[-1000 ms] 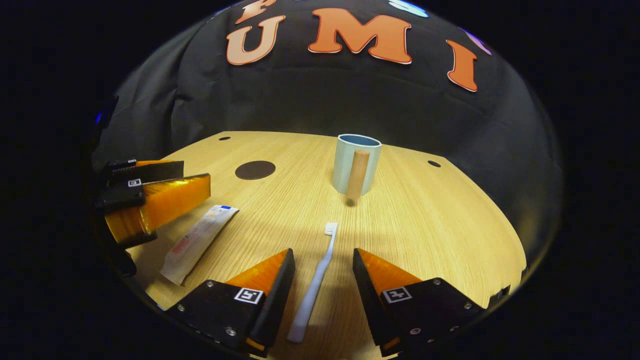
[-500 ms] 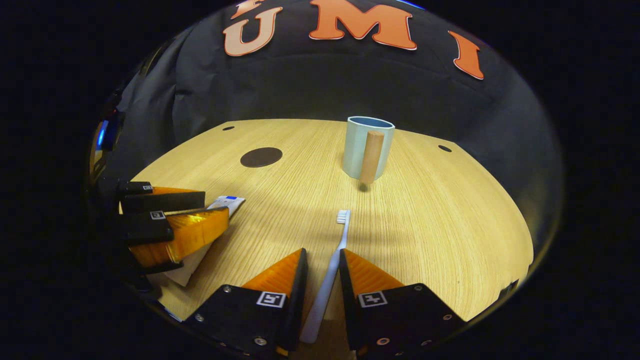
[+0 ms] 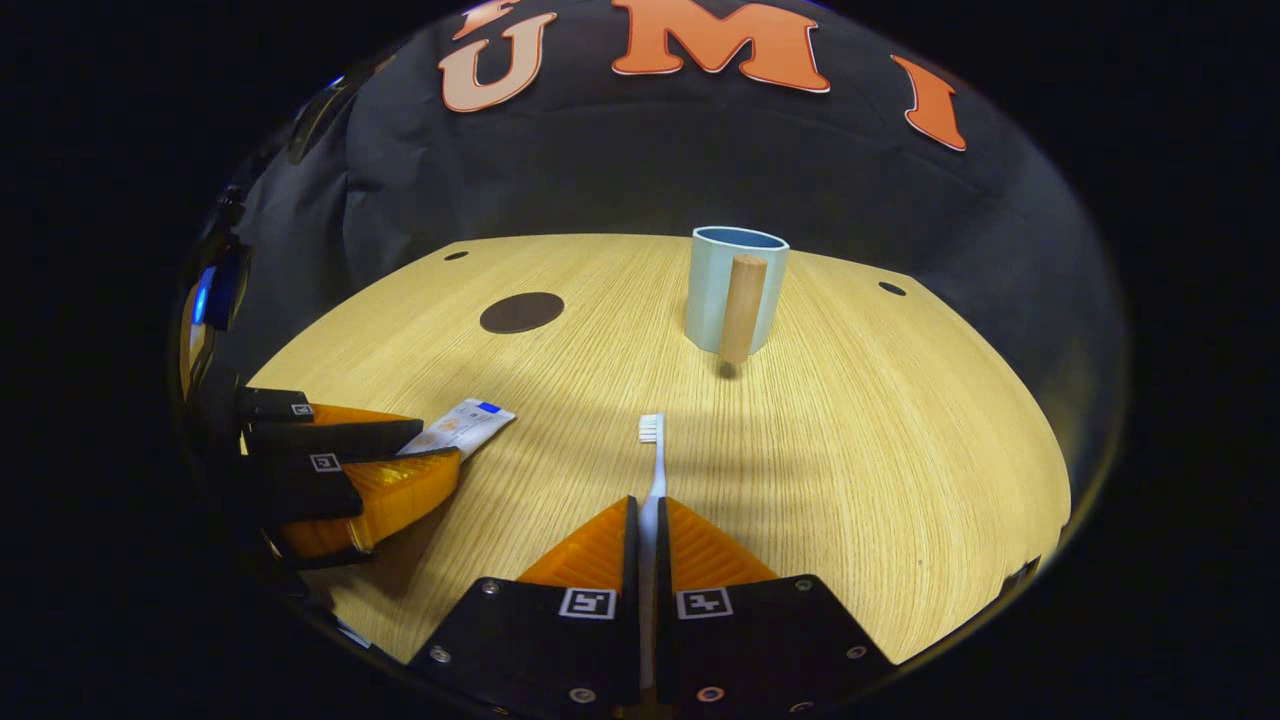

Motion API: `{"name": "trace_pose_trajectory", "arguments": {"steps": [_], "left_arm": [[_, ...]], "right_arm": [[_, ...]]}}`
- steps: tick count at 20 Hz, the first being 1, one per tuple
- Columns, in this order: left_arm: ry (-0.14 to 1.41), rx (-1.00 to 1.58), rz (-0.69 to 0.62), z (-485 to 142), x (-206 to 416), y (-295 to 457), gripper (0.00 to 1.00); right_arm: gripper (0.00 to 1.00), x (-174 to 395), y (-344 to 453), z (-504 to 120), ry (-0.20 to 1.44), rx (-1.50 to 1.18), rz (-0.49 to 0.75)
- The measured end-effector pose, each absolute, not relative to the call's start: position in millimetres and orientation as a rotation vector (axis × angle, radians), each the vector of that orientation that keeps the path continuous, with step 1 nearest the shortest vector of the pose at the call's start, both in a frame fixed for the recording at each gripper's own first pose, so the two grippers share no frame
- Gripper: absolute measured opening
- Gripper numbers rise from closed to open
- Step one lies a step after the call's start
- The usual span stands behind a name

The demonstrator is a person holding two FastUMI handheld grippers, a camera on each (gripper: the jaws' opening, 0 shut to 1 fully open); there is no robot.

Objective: Put the toothbrush and toothpaste on the desktop into the cup, then pick up the cup and place it on the coaster on the desktop.

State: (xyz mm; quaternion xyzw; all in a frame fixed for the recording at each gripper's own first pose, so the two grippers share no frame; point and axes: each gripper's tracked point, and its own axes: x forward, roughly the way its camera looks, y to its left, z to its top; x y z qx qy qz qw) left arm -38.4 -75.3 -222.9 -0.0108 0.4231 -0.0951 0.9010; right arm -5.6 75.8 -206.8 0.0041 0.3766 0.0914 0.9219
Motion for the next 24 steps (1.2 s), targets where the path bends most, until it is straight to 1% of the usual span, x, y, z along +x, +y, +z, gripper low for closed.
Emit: {"name": "trace_pose_trajectory", "arguments": {"steps": [1, 2, 3, 4, 5, 7, 8, 9, 10, 12, 13, 24], "left_arm": [[0.872, -0.024, -0.196, -220, -38, -75, 0.53], [0.876, -0.025, -0.195, -220, -40, -75, 0.46], [0.869, -0.032, -0.191, -219, -39, -74, 0.43], [0.875, -0.036, -0.194, -220, -40, -74, 0.36], [0.859, -0.046, -0.195, -218, -38, -73, 0.36], [0.858, -0.066, -0.206, -219, -36, -76, 0.29], [0.859, -0.072, -0.207, -219, -37, -76, 0.32], [0.854, -0.074, -0.207, -218, -38, -75, 0.29], [0.851, -0.073, -0.206, -217, -38, -72, 0.33], [0.849, -0.069, -0.206, -217, -37, -71, 0.29], [0.849, -0.060, -0.206, -216, -36, -70, 0.32], [0.811, -0.065, -0.199, -208, -17, -57, 0.32]], "right_arm": [[0.07, -5, 76, -206, 0.770, 0.008, 0.190], [0.07, -6, 76, -206, 0.770, 0.011, 0.190], [0.06, -5, 76, -206, 0.769, 0.013, 0.192], [0.06, -5, 75, -207, 0.772, 0.018, 0.193], [0.05, -3, 75, -206, 0.773, 0.024, 0.194], [0.05, 0, 71, -202, 0.764, 0.038, 0.186], [0.05, 1, 71, -201, 0.756, 0.045, 0.190], [0.05, 4, 68, -197, 0.744, 0.049, 0.185], [0.04, 6, 65, -192, 0.728, 0.050, 0.182], [0.05, 14, 59, -178, 0.676, 0.059, 0.168], [0.04, 19, 56, -170, 0.650, 0.067, 0.160], [0.04, 76, 36, -98, 0.421, 0.130, 0.145]]}}
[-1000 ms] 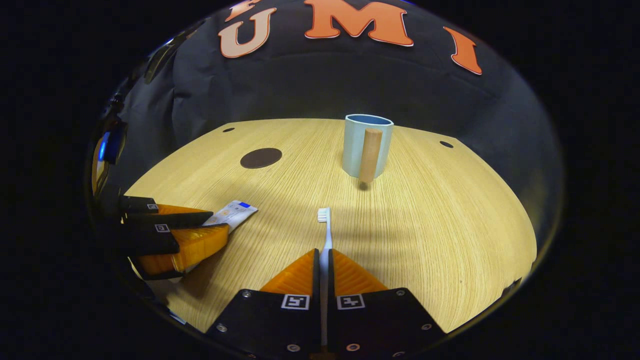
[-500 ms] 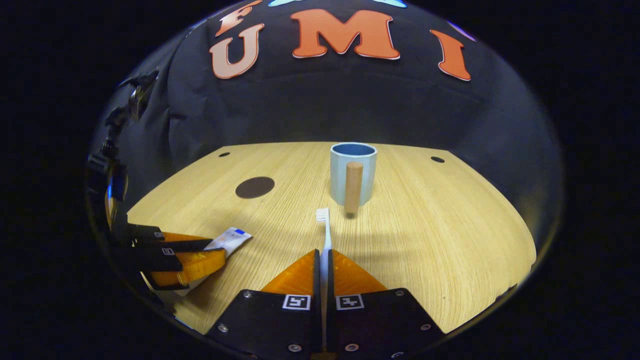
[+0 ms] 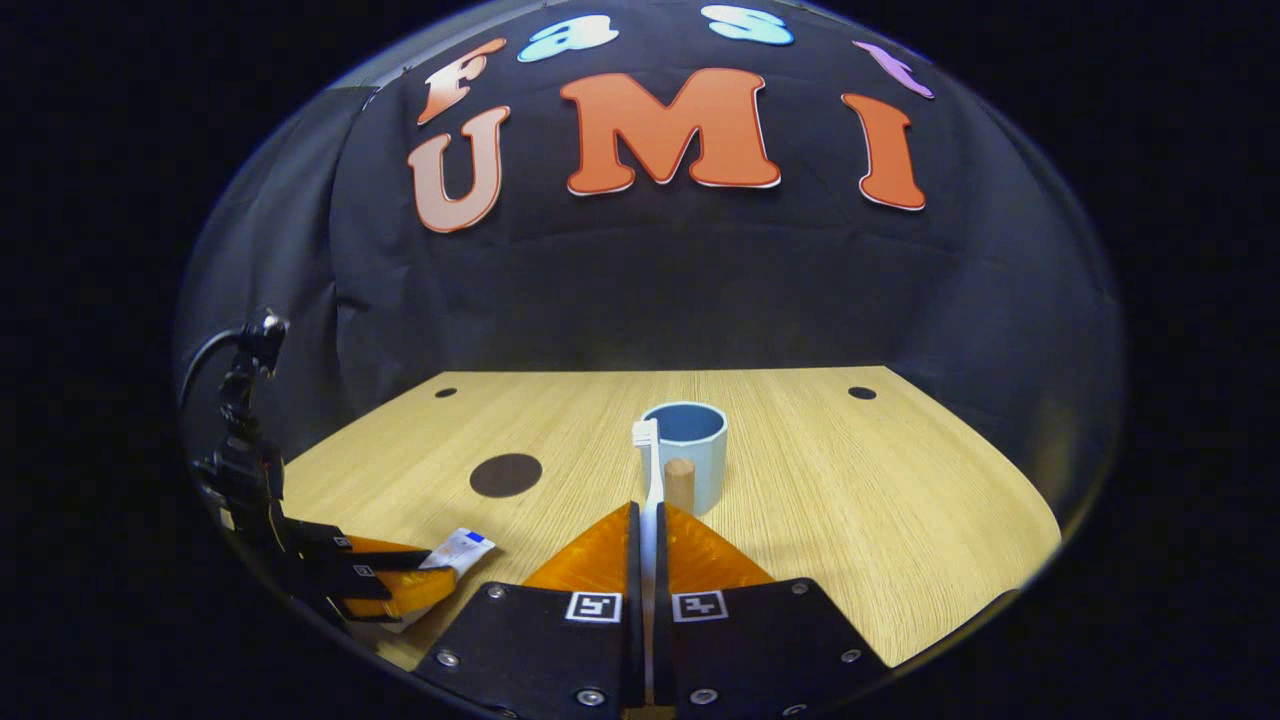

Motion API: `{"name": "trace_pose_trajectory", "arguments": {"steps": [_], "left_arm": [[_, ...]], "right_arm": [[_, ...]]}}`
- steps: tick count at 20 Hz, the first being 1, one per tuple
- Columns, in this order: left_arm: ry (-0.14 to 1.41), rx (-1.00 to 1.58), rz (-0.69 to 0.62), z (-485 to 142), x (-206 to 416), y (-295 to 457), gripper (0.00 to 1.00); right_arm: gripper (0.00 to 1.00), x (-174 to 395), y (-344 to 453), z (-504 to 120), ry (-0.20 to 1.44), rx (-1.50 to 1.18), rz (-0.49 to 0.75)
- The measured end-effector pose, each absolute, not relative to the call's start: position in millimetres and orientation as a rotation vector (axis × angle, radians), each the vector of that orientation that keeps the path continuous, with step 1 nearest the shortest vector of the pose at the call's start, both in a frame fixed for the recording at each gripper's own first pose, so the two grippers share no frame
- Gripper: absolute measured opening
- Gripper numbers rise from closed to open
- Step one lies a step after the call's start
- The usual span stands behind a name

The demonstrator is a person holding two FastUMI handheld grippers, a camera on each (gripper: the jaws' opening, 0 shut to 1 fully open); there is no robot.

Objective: Put the toothbrush and toothpaste on the desktop into the cup, then pick up the cup and place it on the coaster on the desktop.

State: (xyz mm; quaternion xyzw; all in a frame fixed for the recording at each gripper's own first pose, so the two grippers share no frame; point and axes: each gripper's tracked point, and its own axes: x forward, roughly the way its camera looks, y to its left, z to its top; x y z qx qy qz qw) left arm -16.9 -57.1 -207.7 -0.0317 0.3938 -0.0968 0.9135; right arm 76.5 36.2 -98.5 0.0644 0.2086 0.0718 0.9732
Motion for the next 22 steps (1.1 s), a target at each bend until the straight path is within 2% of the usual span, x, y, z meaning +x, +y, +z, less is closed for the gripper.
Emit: {"name": "trace_pose_trajectory", "arguments": {"steps": [2, 13, 19, 20, 22], "left_arm": [[0.812, -0.079, -0.199, -207, -14, -56, 0.25], [0.768, -0.110, -0.182, -202, -6, -53, 0.25], [0.742, -0.142, -0.162, -194, -8, -52, 0.25], [0.739, -0.144, -0.160, -195, -8, -53, 0.27], [0.735, -0.147, -0.155, -194, -8, -53, 0.25]], "right_arm": [[0.04, 87, 32, -89, 0.391, 0.134, 0.142], [0.04, 164, 11, -52, 0.232, 0.233, 0.106], [0.04, 206, 17, -37, 0.155, 0.261, 0.134], [0.04, 213, 19, -36, 0.139, 0.262, 0.141], [0.04, 225, 23, -35, 0.108, 0.246, 0.144]]}}
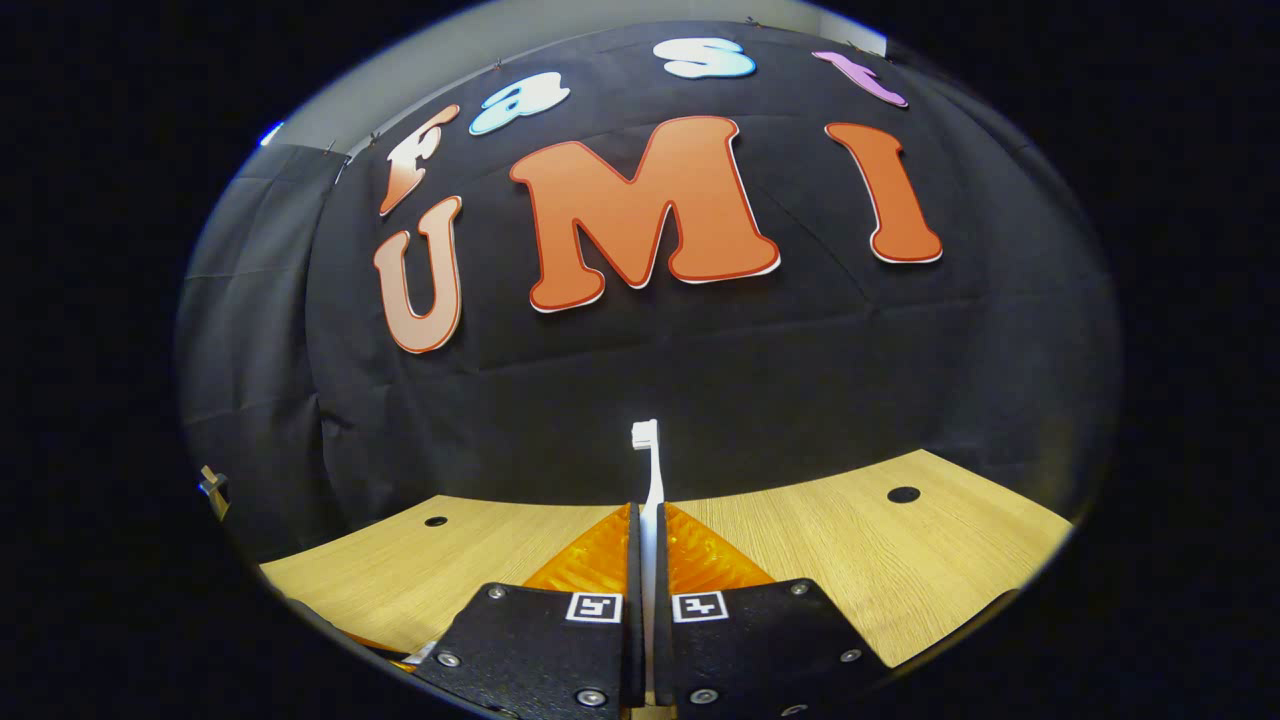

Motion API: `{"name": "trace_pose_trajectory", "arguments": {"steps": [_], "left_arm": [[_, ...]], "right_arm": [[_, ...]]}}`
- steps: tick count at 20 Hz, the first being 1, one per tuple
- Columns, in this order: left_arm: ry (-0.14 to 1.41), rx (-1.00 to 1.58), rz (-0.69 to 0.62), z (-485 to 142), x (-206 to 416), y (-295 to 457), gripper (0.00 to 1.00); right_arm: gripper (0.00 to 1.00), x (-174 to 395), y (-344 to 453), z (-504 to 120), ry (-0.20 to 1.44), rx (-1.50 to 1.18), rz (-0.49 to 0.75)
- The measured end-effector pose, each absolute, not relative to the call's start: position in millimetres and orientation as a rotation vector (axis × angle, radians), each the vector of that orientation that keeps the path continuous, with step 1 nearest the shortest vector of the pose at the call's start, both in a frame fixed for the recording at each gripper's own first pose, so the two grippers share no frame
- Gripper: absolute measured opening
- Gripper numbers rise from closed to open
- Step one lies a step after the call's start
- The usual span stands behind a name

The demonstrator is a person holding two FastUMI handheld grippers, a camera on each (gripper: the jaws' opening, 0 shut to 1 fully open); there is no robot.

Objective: Put the toothbrush and toothpaste on the desktop into the cup, then pick up the cup and place it on the coaster on the desktop.

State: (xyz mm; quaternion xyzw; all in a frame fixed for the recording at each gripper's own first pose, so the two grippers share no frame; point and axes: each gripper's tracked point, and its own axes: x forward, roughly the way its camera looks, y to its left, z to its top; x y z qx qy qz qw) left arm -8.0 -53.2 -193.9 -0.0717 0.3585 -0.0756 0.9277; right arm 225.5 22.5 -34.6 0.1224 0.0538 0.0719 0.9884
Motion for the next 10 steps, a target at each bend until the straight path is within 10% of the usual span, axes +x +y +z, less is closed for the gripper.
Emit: {"name": "trace_pose_trajectory", "arguments": {"steps": [10], "left_arm": [[0.731, -0.170, -0.141, -195, -6, -51, 0.25]], "right_arm": [[0.04, 270, 25, -58, 0.046, 0.166, 0.142]]}}
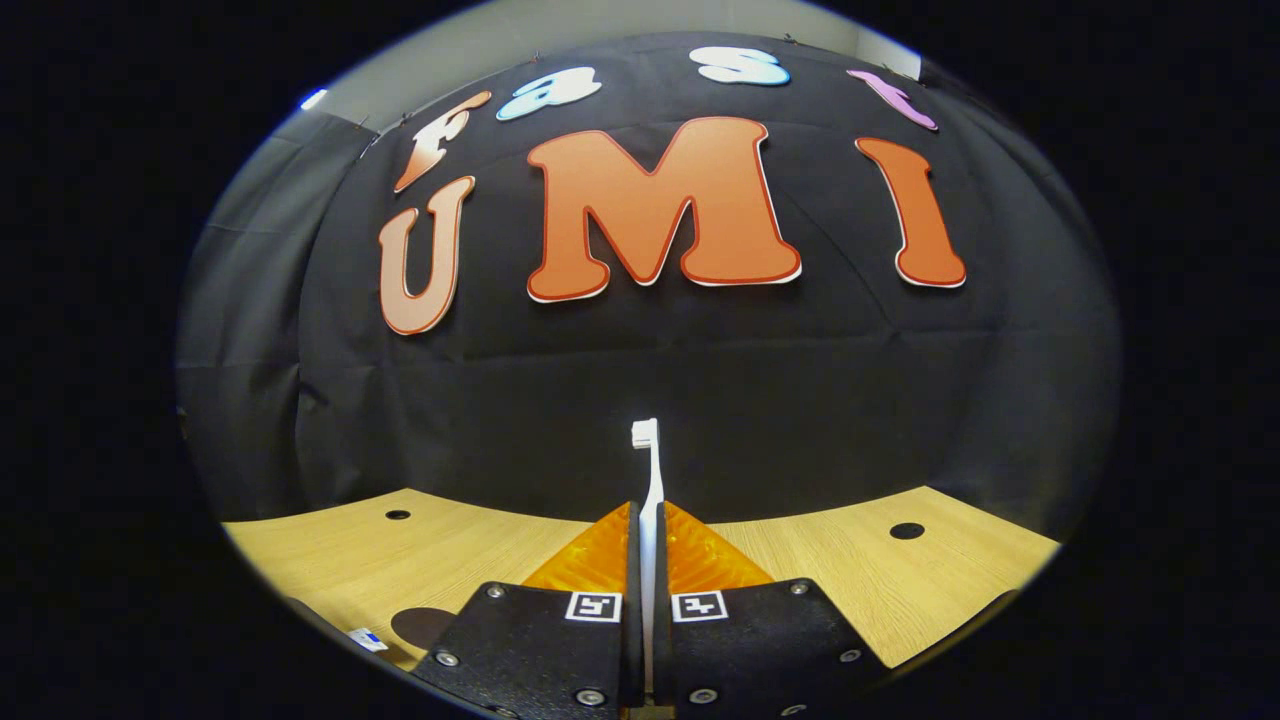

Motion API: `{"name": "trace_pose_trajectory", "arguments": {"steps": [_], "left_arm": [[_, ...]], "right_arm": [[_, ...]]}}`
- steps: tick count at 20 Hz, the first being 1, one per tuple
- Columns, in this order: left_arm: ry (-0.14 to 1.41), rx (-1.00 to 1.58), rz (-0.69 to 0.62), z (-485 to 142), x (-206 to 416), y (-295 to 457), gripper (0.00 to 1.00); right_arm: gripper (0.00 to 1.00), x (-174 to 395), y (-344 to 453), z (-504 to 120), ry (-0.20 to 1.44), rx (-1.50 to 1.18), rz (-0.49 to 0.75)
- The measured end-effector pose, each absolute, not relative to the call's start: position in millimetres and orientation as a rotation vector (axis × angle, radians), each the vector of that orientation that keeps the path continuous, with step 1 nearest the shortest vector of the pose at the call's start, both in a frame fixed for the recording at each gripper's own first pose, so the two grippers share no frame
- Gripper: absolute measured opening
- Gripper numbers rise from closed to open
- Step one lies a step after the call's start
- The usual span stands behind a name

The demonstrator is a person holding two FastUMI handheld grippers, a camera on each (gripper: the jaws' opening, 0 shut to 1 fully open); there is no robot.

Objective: Put the toothbrush and toothpaste on the desktop into the cup, then pick up the cup and place it on the coaster on the desktop.

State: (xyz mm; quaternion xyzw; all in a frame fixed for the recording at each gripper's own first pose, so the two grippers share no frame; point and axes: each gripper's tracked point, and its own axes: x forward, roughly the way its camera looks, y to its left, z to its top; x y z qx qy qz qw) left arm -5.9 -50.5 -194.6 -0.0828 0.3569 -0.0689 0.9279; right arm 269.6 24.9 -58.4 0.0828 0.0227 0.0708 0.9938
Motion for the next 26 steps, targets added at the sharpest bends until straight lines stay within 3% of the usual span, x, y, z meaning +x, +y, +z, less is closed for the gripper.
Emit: {"name": "trace_pose_trajectory", "arguments": {"steps": [10, 19, 26], "left_arm": [[0.732, -0.184, -0.134, -190, -7, -49, 0.25], [0.698, -0.194, -0.120, -177, -9, -46, 0.27], [0.620, -0.186, -0.134, -147, 8, -62, 0.24]], "right_arm": [[0.07, 275, 32, -89, 0.095, 0.120, 0.174], [0.08, 250, 24, -71, 0.065, 0.107, 0.174], [0.39, 216, 13, -64, 0.074, 0.111, 0.181]]}}
